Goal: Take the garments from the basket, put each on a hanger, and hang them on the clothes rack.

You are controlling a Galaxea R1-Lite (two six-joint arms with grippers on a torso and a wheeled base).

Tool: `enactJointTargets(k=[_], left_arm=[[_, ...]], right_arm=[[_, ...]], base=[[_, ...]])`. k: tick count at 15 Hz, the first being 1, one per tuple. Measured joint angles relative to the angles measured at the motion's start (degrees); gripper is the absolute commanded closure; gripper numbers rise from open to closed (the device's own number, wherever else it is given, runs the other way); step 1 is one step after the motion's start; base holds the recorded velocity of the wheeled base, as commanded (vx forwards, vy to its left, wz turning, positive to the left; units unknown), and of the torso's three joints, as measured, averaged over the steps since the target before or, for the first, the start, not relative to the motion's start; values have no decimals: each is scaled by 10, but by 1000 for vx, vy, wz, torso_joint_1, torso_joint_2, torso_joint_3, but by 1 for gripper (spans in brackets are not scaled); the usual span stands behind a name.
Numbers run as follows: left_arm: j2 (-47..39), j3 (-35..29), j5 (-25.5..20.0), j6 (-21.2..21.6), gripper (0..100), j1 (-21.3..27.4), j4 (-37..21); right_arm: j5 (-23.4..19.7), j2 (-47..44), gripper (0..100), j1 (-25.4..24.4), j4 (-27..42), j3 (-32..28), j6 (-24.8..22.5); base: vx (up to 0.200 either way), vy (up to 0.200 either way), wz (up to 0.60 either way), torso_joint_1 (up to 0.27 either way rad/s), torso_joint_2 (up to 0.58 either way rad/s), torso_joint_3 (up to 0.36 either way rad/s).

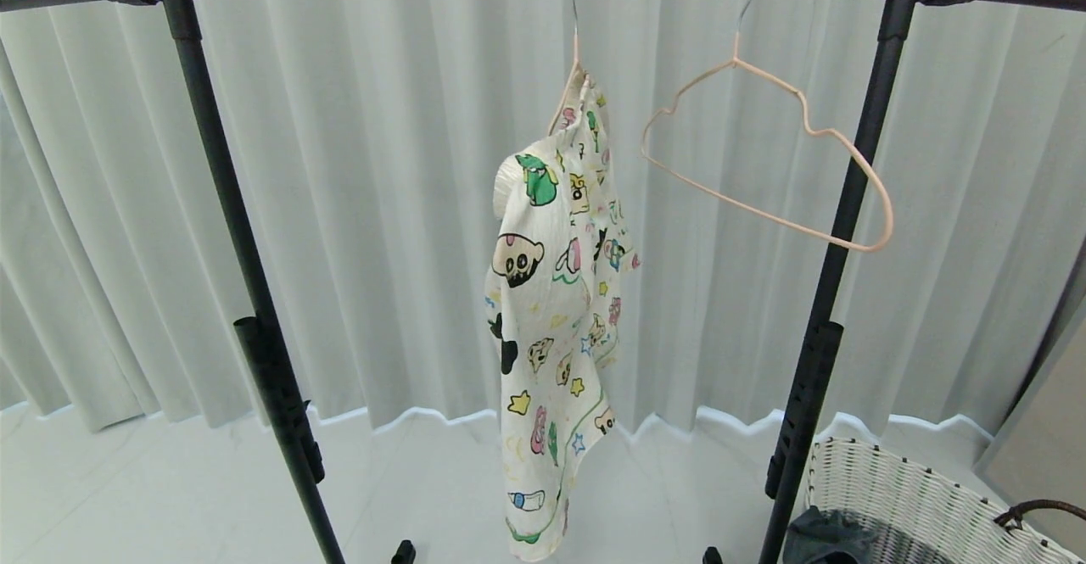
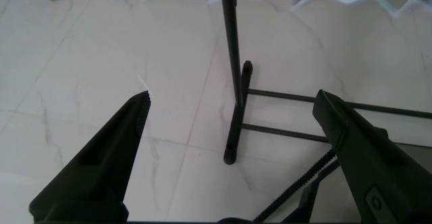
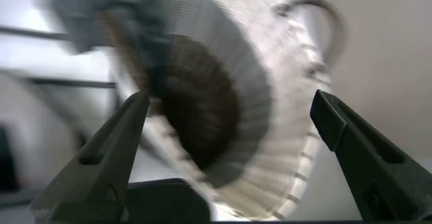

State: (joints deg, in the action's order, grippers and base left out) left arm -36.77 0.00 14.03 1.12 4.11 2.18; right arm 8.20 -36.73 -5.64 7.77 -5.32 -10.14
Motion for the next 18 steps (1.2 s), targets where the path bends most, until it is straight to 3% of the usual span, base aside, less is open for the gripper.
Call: enactJointTargets(k=[4, 7, 14, 18], left_arm=[[3, 0, 0, -1, 0, 0, 0], [5, 0, 0, -1, 0, 0, 0], [6, 0, 0, -11, 0, -7, -2], [7, 0, -1, -11, 0, -14, -2]], right_arm=[[-75, -59, 0, 0, -20, -51, -38], [-92, -171, 0, -5, -96, -68, -84], [-94, -453, 0, -75, -265, -67, -102], [-42, -599, 0, -84, -426, -51, -102]], base=[[0, 0, 0, 0, 0, 0], [0, 0, 0, 0, 0, 0], [0, 0, 0, 0, 0, 0], [0, 0, 0, 0, 0, 0]])
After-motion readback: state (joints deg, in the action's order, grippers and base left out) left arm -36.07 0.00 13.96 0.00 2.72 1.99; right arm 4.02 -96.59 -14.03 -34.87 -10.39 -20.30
